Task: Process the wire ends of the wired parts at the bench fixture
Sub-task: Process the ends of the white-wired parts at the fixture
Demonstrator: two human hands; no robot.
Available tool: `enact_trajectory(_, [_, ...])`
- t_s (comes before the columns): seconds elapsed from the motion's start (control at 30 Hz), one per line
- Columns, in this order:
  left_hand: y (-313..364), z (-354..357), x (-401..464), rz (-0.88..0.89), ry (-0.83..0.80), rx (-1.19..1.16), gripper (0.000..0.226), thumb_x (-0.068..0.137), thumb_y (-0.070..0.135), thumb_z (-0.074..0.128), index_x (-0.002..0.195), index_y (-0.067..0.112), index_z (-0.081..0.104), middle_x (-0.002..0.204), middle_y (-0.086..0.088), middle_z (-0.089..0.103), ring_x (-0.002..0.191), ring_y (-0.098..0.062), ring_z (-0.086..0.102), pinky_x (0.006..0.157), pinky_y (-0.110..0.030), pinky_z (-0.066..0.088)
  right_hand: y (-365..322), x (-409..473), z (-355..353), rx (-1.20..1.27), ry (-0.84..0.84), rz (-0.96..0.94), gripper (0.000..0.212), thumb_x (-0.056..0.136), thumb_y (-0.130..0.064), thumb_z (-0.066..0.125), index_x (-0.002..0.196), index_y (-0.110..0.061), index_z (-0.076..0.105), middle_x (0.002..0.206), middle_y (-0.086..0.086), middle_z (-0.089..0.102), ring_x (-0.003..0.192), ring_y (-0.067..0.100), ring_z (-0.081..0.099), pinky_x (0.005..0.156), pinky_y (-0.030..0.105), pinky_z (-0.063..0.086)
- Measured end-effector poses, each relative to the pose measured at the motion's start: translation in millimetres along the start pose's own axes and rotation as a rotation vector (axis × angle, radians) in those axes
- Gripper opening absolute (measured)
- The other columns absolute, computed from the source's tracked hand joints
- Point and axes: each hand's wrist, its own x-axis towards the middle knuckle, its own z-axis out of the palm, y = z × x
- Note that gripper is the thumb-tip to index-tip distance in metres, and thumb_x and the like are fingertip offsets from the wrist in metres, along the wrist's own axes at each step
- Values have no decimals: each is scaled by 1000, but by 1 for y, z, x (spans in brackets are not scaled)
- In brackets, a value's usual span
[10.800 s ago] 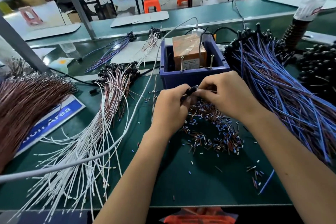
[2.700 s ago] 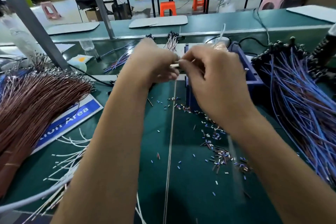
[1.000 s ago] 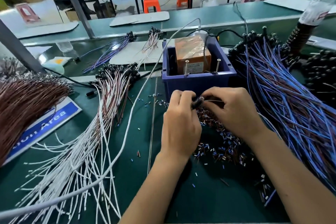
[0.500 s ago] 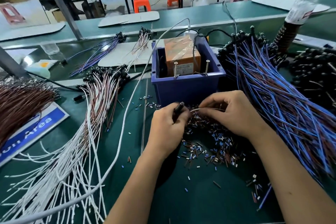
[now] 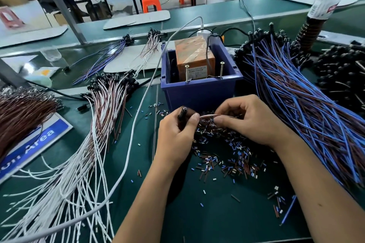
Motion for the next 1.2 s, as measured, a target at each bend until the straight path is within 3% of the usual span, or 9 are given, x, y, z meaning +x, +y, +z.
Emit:
enact_trajectory(0.2, [1, -1, 0, 40, -94, -48, 12, 91, 25, 68, 79, 26, 69, 68, -4, 62, 63, -9, 55, 62, -26, 45, -2, 0, 0, 98, 17, -1, 8, 93, -10, 77, 86, -15, 77, 76, 1, 76, 70, 8, 70, 69, 16, 53])
enact_trajectory(0.3, [3, 0, -1, 34, -144, -45, 14, 89, 25, 70, 75, 25, 70, 61, 9, 58, 59, -4, 51, 60, -19, 41, -2, 0, 1, 138, 40, 15, 9, 93, -8, 76, 87, -14, 77, 78, 1, 75, 72, 8, 69, 69, 17, 52])
enact_trajectory(0.5, [4, -2, -2, 44, -163, -70, 18, 89, 22, 67, 71, 24, 67, 59, 11, 56, 57, -4, 48, 58, -19, 39, -4, 0, 6, 195, 44, 7, 5, 90, -18, 73, 86, -17, 75, 81, 6, 73, 75, 13, 66, 70, 23, 52])
enact_trajectory(0.7, [4, -2, -3, 34, -136, -69, 22, 90, 20, 67, 69, 27, 66, 58, 16, 54, 56, -1, 46, 58, -15, 37, -3, -1, 4, 195, 22, -37, 13, 90, -3, 79, 92, -16, 77, 87, 6, 76, 80, 17, 72, 76, 25, 57])
enact_trajectory(0.83, [5, -3, -3, 16, -126, -83, 20, 89, 20, 67, 69, 23, 66, 58, 15, 55, 56, -2, 48, 58, -15, 39, -4, -1, 4, 207, 22, -18, 10, 86, -5, 82, 91, -13, 79, 87, 5, 77, 81, 19, 74, 76, 25, 59])
enact_trajectory(1.07, [8, -3, -4, -13, -139, -99, 18, 89, 20, 66, 72, 16, 68, 58, 14, 54, 56, -2, 47, 58, -14, 37, -5, 0, 3, 168, 62, 9, 5, 86, -18, 82, 87, -13, 80, 71, -6, 74, 62, 1, 65, 62, 10, 48])
enact_trajectory(1.2, [10, -5, -5, -34, -153, -167, 18, 89, 21, 65, 74, 14, 69, 65, -1, 60, 64, -15, 54, 64, -30, 44, -2, 0, 4, 178, 53, -21, 8, 92, -13, 77, 86, -9, 75, 55, -19, 61, 48, -3, 55, 51, 6, 39])
